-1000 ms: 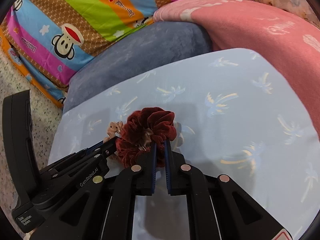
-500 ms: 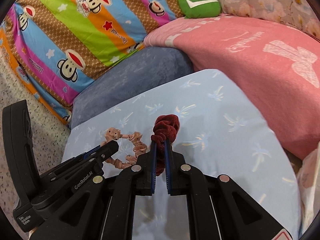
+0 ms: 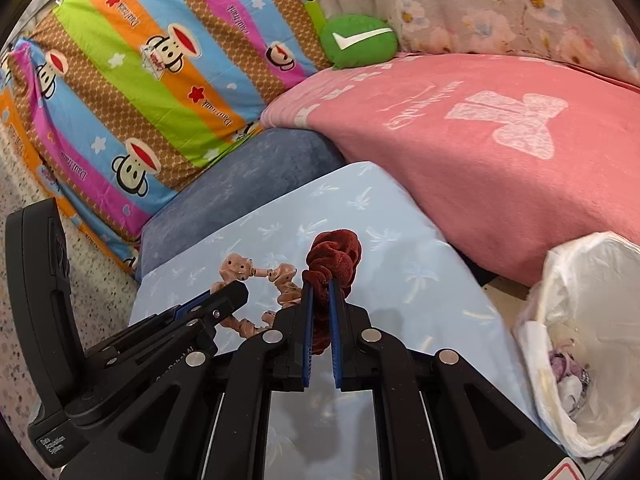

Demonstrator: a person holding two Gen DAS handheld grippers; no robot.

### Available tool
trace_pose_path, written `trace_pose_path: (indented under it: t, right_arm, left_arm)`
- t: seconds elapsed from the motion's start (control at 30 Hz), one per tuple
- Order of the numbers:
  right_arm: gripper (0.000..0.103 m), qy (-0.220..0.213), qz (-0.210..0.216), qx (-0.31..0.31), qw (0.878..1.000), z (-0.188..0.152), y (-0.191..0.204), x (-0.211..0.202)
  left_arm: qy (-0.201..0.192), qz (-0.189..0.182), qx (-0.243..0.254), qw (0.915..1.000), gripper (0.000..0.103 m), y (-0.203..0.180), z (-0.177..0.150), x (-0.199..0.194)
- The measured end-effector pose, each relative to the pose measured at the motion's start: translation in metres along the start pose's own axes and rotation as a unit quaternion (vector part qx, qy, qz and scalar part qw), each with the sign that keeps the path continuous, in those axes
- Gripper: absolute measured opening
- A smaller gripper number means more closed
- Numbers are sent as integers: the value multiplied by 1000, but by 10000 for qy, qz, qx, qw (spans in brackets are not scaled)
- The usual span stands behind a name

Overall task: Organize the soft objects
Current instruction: 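Carry the beige hair tie and red scrunchie over the white bin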

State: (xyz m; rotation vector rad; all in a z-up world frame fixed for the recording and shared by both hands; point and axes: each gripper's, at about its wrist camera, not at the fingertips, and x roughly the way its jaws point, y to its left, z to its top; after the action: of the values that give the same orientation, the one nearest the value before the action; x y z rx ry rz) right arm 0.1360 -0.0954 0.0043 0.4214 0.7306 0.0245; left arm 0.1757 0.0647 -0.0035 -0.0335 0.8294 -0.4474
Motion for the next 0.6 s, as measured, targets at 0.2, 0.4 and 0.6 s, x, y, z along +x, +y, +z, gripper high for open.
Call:
trace_pose_path:
  t: [0.2,0.4,0.6]
  right_arm:
    - [7,-185,-163,133,9996,-8,-30,-34]
    - [7,-353,-287,382,9982,-11,-61,-58]
    - [7,-516,-417,576,9961,-14,-92,-84]
  left_arm:
    - [-10,-224,237,9995,10,-38,-8,-5]
    - [19,-389,501,9980,10,-76,-14,-5]
    - [50,-548,720,9959,10,-108,-19,-4]
